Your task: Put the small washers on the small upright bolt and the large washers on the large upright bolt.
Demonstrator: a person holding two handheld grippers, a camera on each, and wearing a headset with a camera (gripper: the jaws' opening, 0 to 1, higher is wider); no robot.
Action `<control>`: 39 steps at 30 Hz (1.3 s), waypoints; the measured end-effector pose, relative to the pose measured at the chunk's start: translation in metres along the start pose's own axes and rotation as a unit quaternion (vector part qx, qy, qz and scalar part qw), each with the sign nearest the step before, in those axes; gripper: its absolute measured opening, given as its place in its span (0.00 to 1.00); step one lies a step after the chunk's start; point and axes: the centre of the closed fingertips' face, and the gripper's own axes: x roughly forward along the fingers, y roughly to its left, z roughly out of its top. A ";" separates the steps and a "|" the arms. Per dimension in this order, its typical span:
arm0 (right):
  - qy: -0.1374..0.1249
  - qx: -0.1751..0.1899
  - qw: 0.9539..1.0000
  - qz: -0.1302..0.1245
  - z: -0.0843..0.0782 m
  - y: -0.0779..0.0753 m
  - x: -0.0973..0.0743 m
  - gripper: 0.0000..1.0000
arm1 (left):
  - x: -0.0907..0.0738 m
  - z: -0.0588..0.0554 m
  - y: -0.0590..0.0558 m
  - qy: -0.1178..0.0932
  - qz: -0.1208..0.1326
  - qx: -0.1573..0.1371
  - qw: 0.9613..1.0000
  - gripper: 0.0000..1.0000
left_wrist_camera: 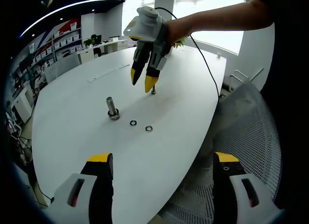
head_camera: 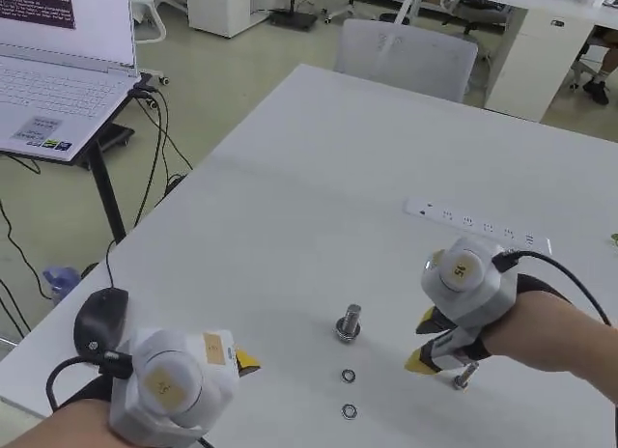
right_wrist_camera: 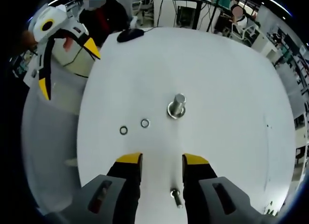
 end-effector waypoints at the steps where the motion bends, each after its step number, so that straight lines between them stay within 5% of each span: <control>1: -0.002 -0.006 1.000 0.003 0.003 0.002 0.001 0.34 | 0.000 0.000 0.000 0.000 0.000 0.000 1.000 0.85; 6: -0.003 -0.041 0.999 0.011 0.016 0.013 0.011 0.32 | 0.000 0.003 0.001 -0.004 0.003 -0.001 1.000 0.84; 18: -0.001 -0.061 0.998 0.028 0.035 0.028 0.034 0.32 | -0.001 0.002 0.001 -0.003 0.010 -0.004 1.000 0.84; 39: 0.020 -0.056 0.998 0.034 0.024 0.033 0.074 0.28 | 0.003 0.003 0.000 -0.007 0.015 -0.014 1.000 0.82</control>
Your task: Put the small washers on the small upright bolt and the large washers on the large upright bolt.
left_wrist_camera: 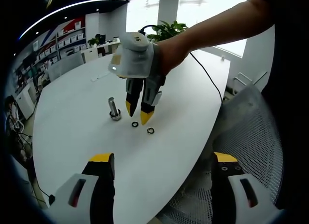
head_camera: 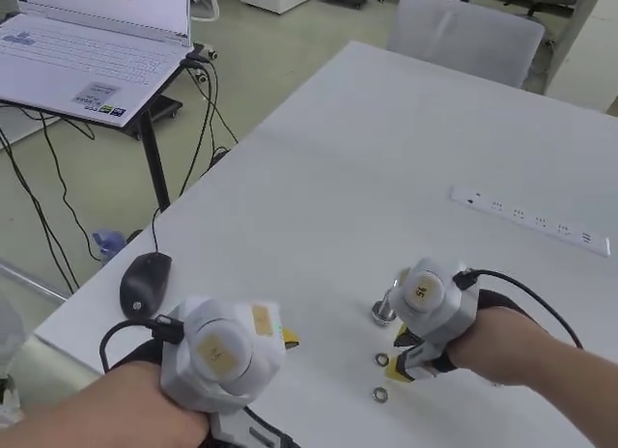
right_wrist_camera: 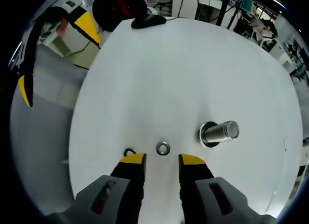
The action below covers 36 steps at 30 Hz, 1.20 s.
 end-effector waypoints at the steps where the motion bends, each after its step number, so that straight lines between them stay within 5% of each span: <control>1: 0.001 -0.001 1.000 -0.002 0.001 -0.001 0.001 0.28 | 0.000 0.000 0.000 0.000 0.000 0.000 1.000 0.82; 16: 0.011 -0.002 1.000 -0.004 0.006 -0.001 0.010 0.23 | -0.007 -0.001 -0.002 -0.014 0.000 -0.017 1.000 0.79; 36: 0.031 0.016 0.999 -0.015 0.003 -0.003 0.010 0.13 | -0.009 -0.006 -0.002 -0.005 -0.002 -0.012 1.000 0.74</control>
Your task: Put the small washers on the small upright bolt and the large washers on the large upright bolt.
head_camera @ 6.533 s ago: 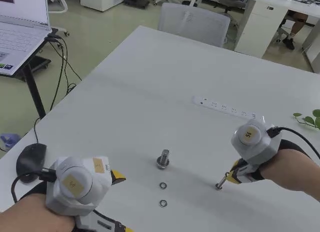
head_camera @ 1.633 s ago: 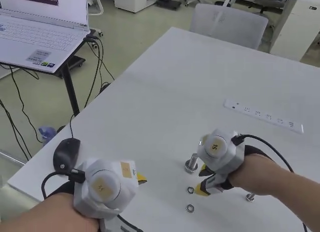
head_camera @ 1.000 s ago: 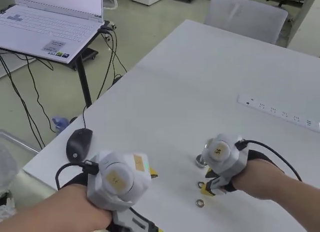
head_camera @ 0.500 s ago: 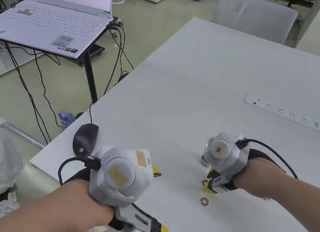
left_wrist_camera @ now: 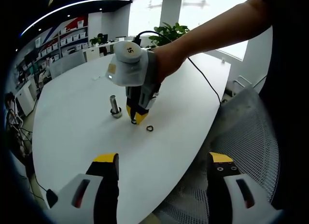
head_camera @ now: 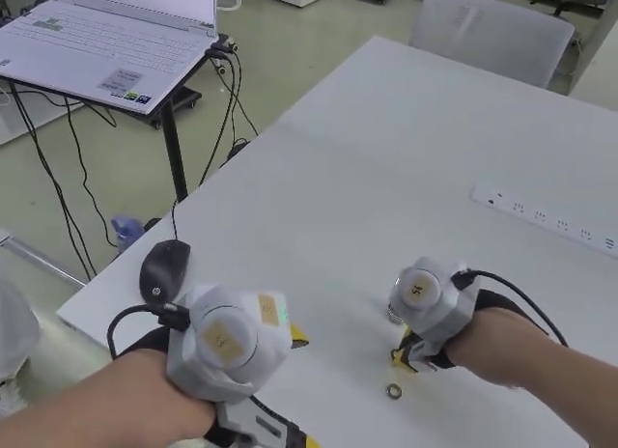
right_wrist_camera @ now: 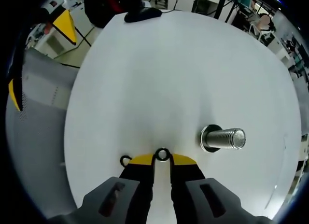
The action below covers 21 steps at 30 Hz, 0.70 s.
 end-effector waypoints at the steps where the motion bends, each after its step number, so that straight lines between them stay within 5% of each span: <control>1: 0.001 0.001 1.000 -0.001 0.000 0.000 0.000 0.13 | 0.000 0.000 0.000 0.000 0.001 0.000 1.000 0.74; 13: -0.005 0.026 1.000 0.002 0.000 0.000 -0.001 0.13 | -0.004 -0.001 -0.004 0.006 -0.001 0.004 1.000 0.72; 21: -0.016 0.035 0.999 -0.003 -0.002 0.000 -0.022 0.13 | -0.006 0.000 -0.001 0.008 0.004 0.008 1.000 0.72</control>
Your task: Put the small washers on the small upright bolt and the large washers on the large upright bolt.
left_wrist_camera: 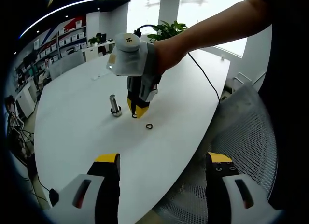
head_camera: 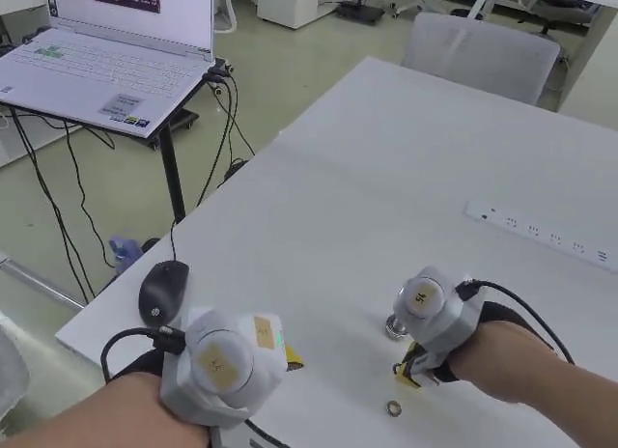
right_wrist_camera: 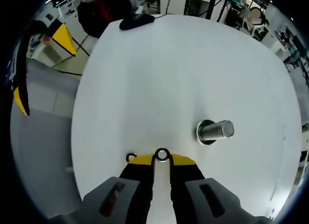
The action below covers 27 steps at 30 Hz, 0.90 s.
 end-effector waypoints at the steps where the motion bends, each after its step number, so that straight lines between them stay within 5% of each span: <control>1: -0.004 0.000 1.000 -0.003 0.000 -0.001 -0.003 0.13 | 0.000 0.001 0.001 -0.002 0.002 -0.001 1.000 0.72; 8: -0.004 0.023 1.000 -0.007 -0.014 -0.007 -0.025 0.13 | 0.003 0.000 0.004 -0.003 0.004 0.001 1.000 0.71; 12: -0.011 0.035 0.999 -0.014 -0.018 -0.012 -0.042 0.13 | 0.004 0.008 0.006 -0.025 0.001 -0.015 1.000 0.72; 27: -0.010 0.069 0.997 -0.040 -0.047 -0.043 -0.090 0.13 | 0.008 0.000 0.014 -0.014 0.009 -0.004 1.000 0.83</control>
